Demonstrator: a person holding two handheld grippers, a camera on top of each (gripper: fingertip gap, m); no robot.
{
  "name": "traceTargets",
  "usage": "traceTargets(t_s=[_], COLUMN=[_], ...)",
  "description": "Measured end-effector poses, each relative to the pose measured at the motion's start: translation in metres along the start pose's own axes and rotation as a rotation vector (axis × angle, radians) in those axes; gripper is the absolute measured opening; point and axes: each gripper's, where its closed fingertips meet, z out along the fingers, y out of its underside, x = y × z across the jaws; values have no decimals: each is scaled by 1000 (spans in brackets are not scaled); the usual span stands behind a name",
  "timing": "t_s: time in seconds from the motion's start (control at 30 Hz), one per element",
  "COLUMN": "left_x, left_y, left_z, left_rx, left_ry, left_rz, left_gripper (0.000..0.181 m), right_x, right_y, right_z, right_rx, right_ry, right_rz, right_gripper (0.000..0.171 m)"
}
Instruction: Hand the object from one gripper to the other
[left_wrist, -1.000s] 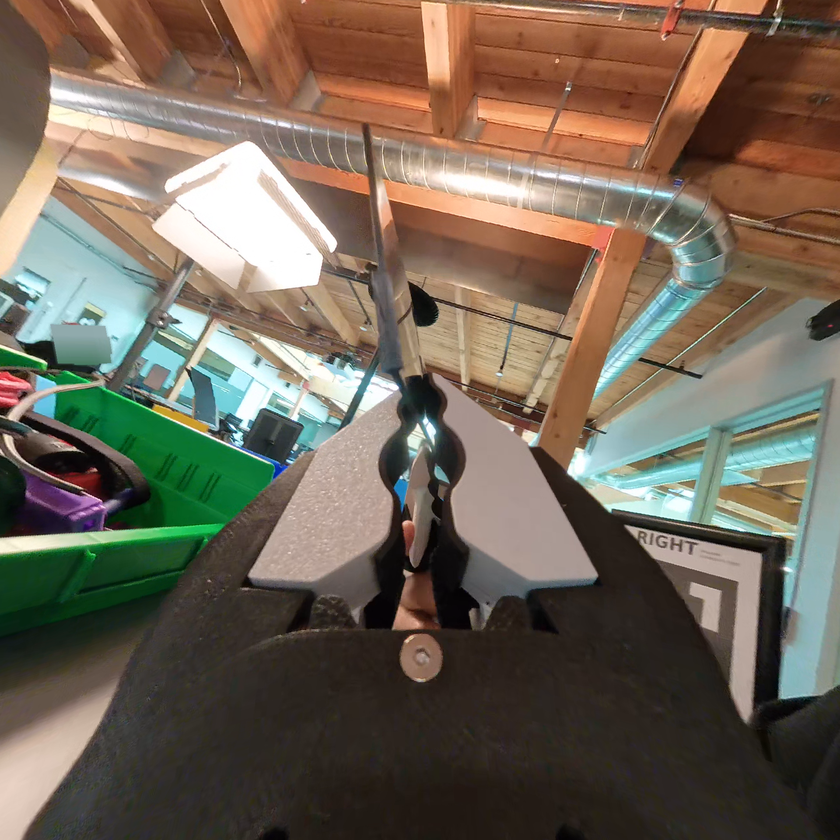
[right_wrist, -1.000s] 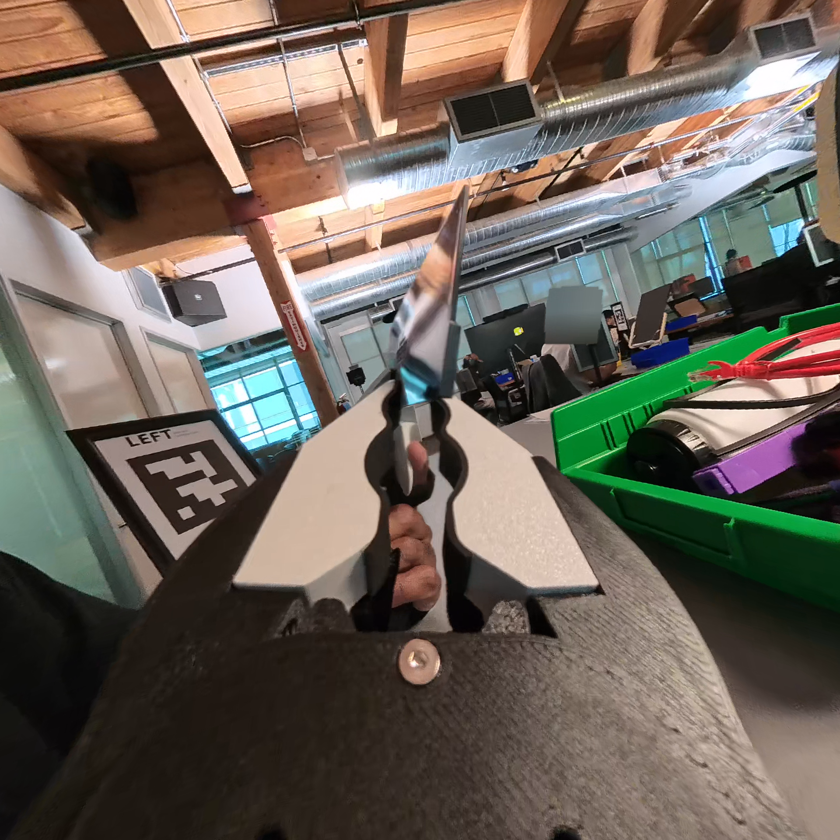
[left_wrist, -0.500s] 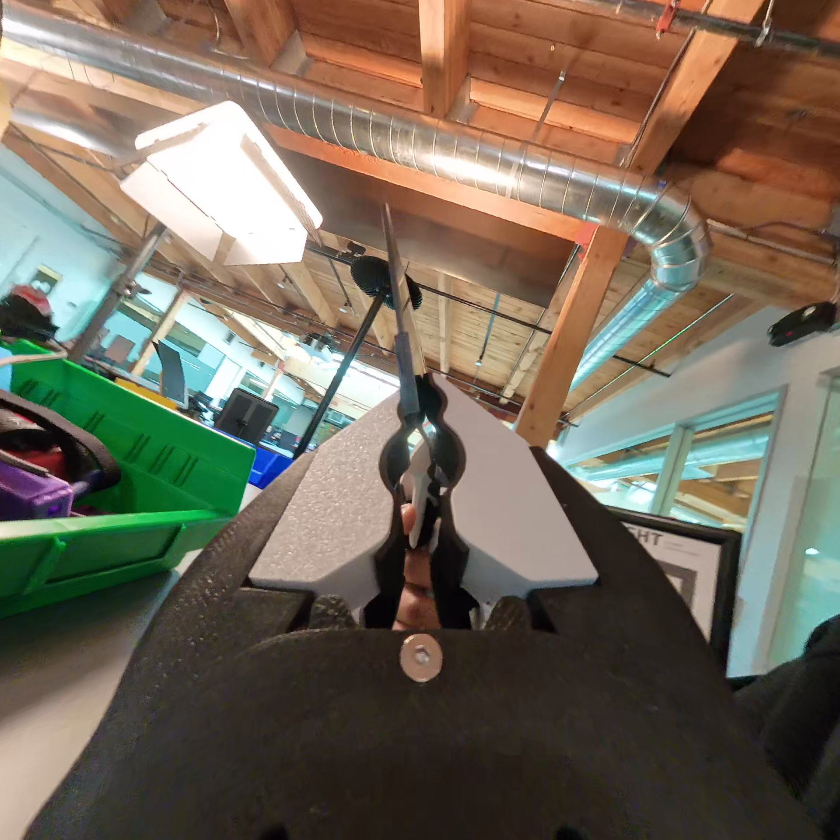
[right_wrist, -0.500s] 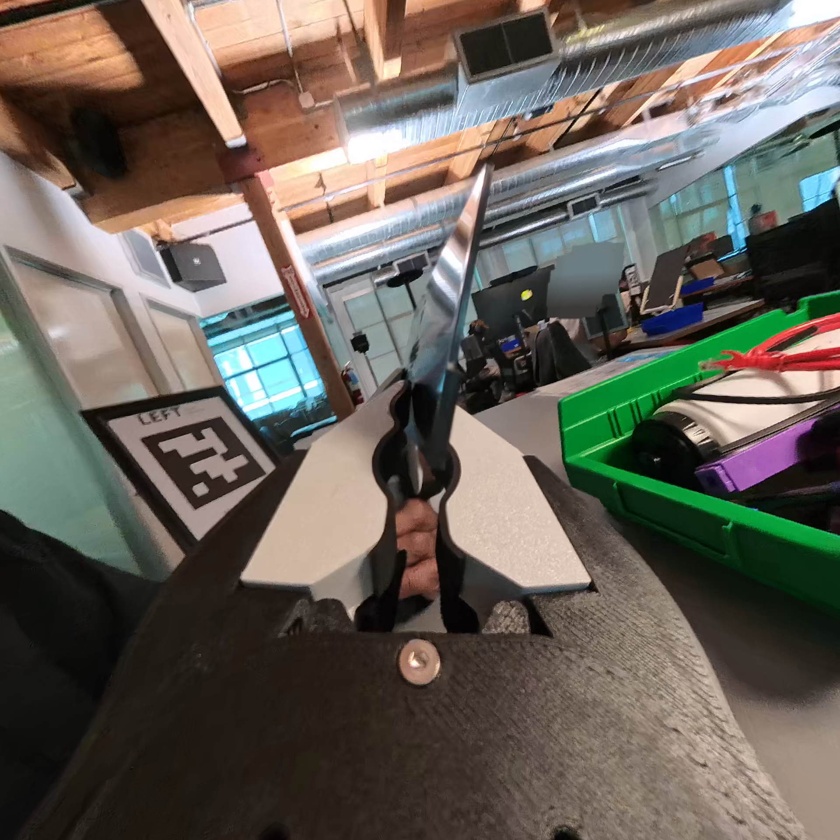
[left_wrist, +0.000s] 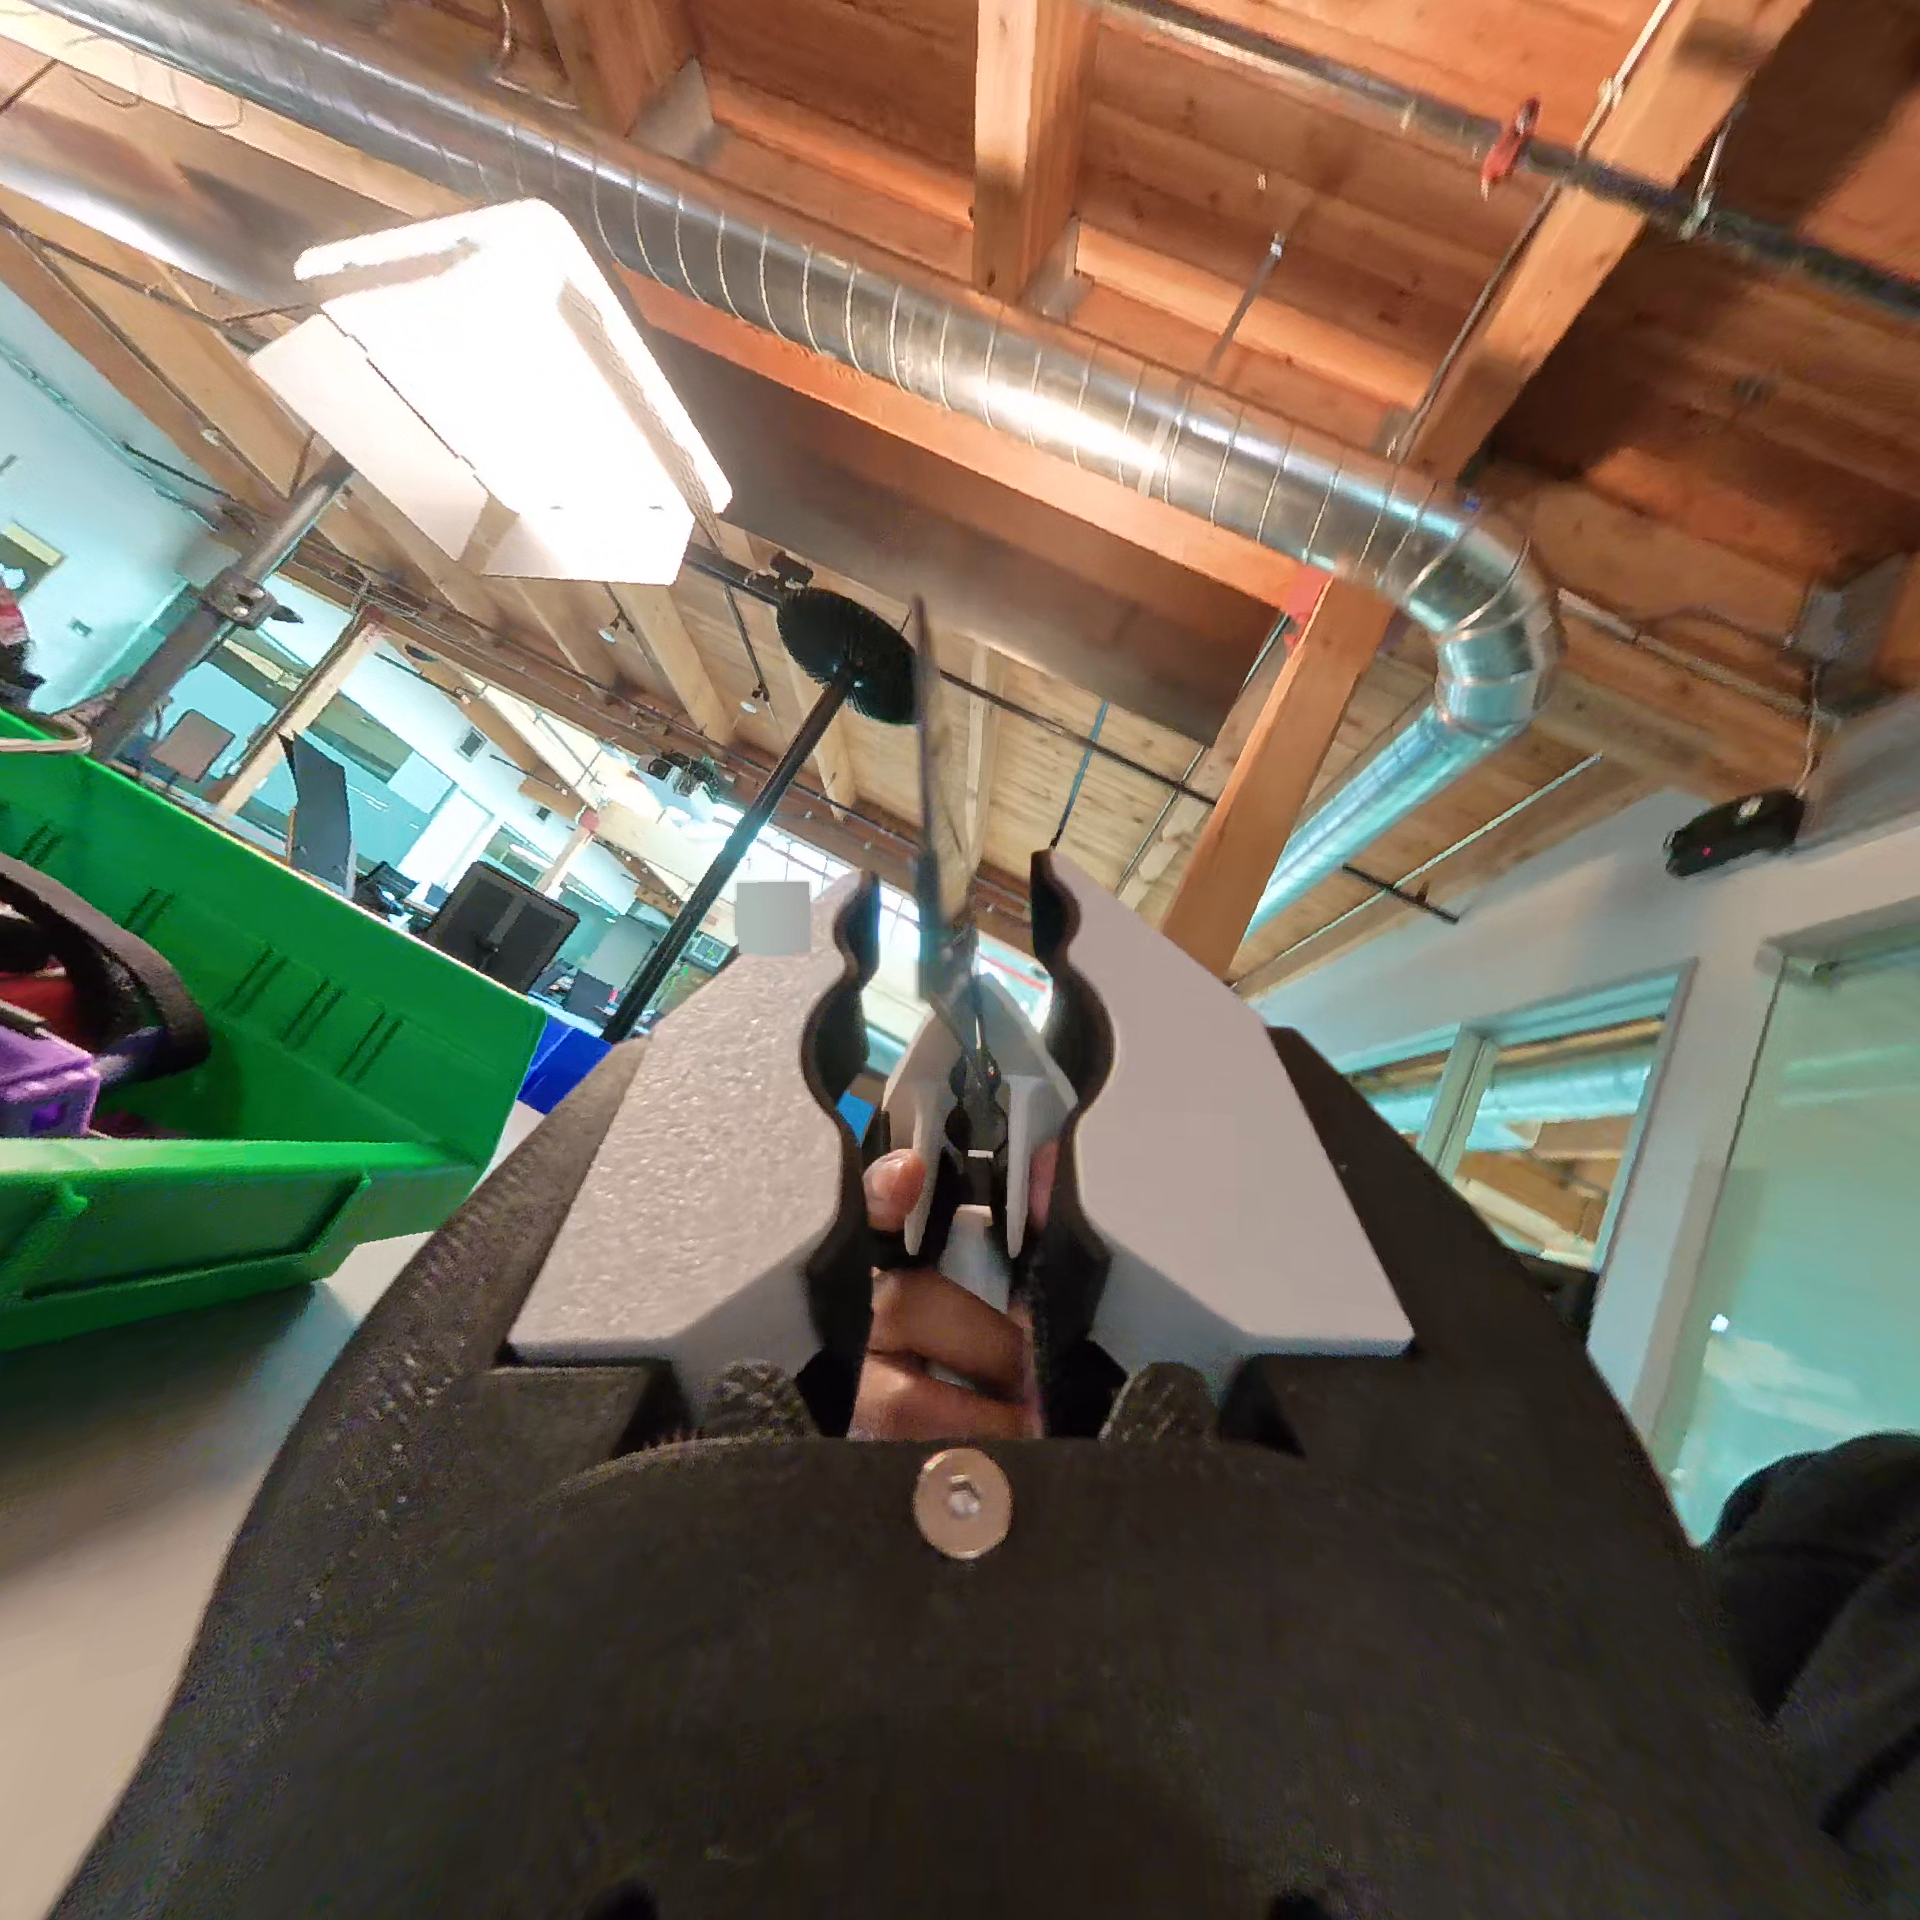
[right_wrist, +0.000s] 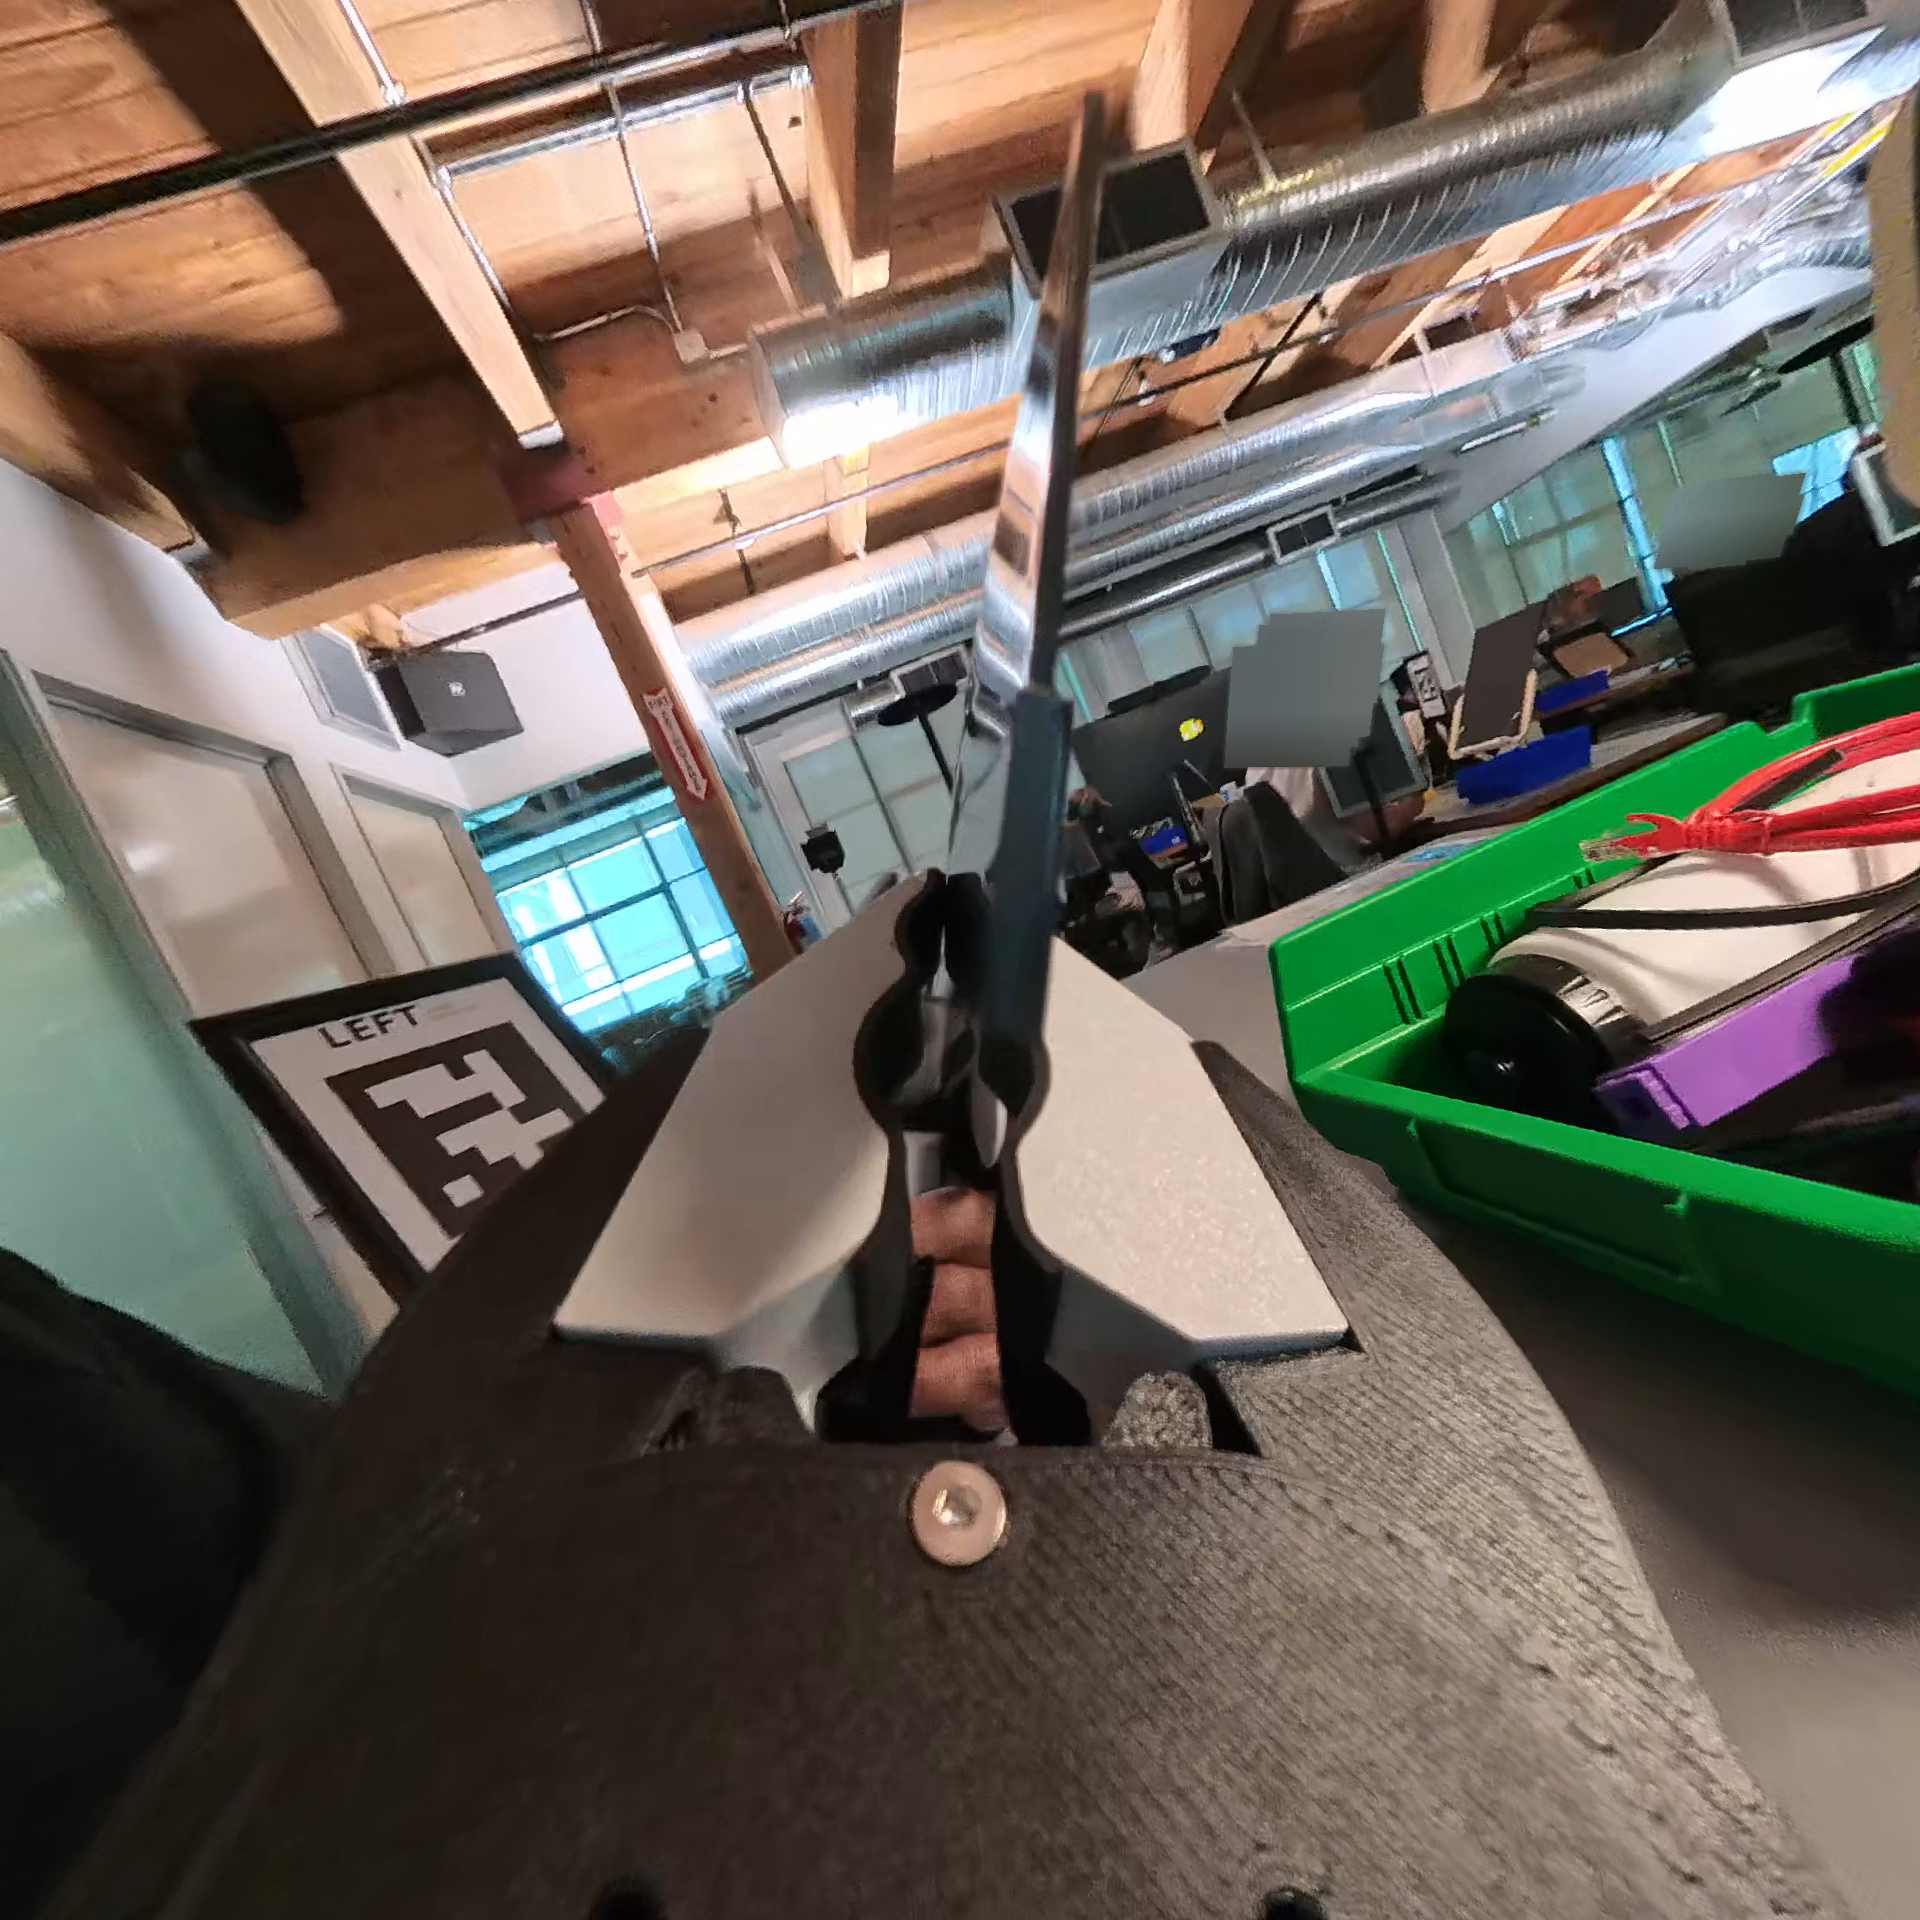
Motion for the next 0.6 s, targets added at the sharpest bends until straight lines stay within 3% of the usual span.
traceTargets(t_s=[0.07,0.2,0.3,0.4,0.6], left_x=[-3,6,9,9,3], left_y=[-1,15,20,14,0], left_z=[-1,5,7,5,-1], left_rx=[-5,-94,-115,-71,0], left_ry=[5,45,38,16,25], left_rz=[-48,-10,53,100,4], left_gripper=[28,3,2,2,3], right_x=[-2,-6,-5,-3,-6], right_y=[-5,-3,-11,-11,9], right_z=[-6,-13,-15,-10,3], right_rx=[-49,-169,-120,-51,-108], right_ry=[-17,-21,0,5,13], right_rz=[9,-18,-15,46,-18], right_gripper=[3,3,6,22,4])
